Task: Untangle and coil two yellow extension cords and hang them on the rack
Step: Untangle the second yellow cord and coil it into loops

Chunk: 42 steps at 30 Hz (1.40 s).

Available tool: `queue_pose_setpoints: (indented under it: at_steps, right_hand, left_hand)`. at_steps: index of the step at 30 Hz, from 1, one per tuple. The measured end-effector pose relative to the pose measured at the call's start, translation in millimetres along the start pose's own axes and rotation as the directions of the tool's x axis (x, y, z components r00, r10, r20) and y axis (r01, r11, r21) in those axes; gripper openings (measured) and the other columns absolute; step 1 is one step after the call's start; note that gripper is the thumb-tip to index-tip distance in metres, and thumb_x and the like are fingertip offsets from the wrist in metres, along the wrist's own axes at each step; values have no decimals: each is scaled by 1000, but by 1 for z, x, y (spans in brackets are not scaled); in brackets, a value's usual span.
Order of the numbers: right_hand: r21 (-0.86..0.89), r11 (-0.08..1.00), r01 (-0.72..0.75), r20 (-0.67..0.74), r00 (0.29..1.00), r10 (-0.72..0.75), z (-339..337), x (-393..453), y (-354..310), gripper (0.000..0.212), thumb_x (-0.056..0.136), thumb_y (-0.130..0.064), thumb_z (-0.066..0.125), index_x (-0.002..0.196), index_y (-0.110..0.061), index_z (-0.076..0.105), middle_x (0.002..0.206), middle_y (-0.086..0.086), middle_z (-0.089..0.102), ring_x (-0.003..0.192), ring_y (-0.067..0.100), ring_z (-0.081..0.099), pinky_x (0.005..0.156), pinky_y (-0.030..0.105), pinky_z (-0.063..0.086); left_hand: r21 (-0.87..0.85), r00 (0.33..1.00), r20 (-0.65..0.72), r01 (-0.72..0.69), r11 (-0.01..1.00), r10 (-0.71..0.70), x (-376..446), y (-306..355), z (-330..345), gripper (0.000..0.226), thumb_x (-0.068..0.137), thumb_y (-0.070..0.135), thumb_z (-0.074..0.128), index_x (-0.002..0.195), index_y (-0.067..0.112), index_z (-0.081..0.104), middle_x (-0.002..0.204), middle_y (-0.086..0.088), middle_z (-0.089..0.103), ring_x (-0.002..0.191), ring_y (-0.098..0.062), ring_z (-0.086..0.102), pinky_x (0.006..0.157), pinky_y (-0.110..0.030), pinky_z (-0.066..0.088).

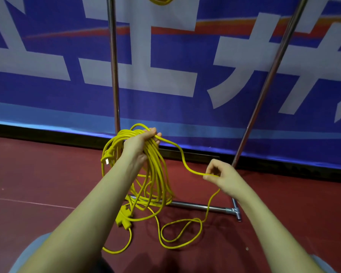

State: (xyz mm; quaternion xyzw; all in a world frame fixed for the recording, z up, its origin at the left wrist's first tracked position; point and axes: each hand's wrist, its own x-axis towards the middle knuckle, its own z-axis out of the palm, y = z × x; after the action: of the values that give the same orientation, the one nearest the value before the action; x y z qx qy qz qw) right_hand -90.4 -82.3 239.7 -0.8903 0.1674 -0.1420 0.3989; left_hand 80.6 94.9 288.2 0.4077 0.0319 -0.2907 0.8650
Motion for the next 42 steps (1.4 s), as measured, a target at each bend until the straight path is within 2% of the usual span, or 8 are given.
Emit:
queue_pose_setpoints:
  at_steps: [3,9,17,24,27,31,36,42]
  right_hand:
    - [-63,992,-109,-53,993,106,13,2,3,29,77,0,70,72,-22,51,69,-6,54,58,4,47,61,20,40]
    - [326,939,-110,101,992,80,41,10,-22,38,82,6,65,111,-14,51,93,-1,56,73,5,53,72,14,45]
    - [401,912,-89,106,993,51,47,15,-26,24,87,11,54,94,-11,51,76,6,55,55,3,62,60,23,54]
    - [637,771,-1,-120,988,100,45,10,-36,19,92,5,51,89,-10,61,70,9,52,48,6,50,43,21,47]
    - [533,846,3,-85,995,49,42,10,-33,18,93,-1,52,92,-12,66,63,5,52,41,1,37,40,14,29]
    - [28,987,161,176,971,-163,45,4,-28,20,93,-19,59,87,-5,72,61,3,59,53,7,49,58,22,40]
    - [302,946,118,127,978,-163,30,1,-37,15,92,-6,57,90,-5,72,51,-11,53,53,-1,46,58,14,36]
    - [465,878,115,-17,992,-121,30,-1,-45,19,88,3,59,81,-11,70,57,-9,58,59,-2,51,62,9,39]
  left_hand:
    - [-17,999,29,41,999,-41,-7,-4,8,10,90,2,58,80,4,58,57,-5,66,53,-12,68,53,-20,55]
    - [-33,996,53,77,996,-75,-19,-13,18,10,90,1,58,80,2,58,56,-8,66,53,-13,68,56,-23,55]
    - [10,1000,-1,1,1000,-1,-10,-9,16,6,88,-2,60,82,0,59,67,-9,65,53,-14,68,49,-22,55]
    - [39,995,-59,-83,996,85,0,-4,11,10,86,-5,62,78,-1,57,72,-11,60,49,-16,66,52,-23,56]
    - [18,995,-69,-74,997,75,1,-1,10,10,86,-4,62,78,-1,58,58,-6,64,50,-16,66,49,-22,55]
    - [29,995,-61,-71,997,73,-1,0,11,8,85,-4,63,79,-1,59,72,-9,66,52,-15,68,49,-24,54]
    - [-8,995,-61,-85,996,84,-1,2,8,8,86,-3,63,80,-2,58,55,-8,66,53,-15,68,52,-23,54]
    - [6,989,-103,-102,995,102,0,1,5,10,86,-6,62,79,-1,56,69,-12,63,50,-14,67,48,-20,53]
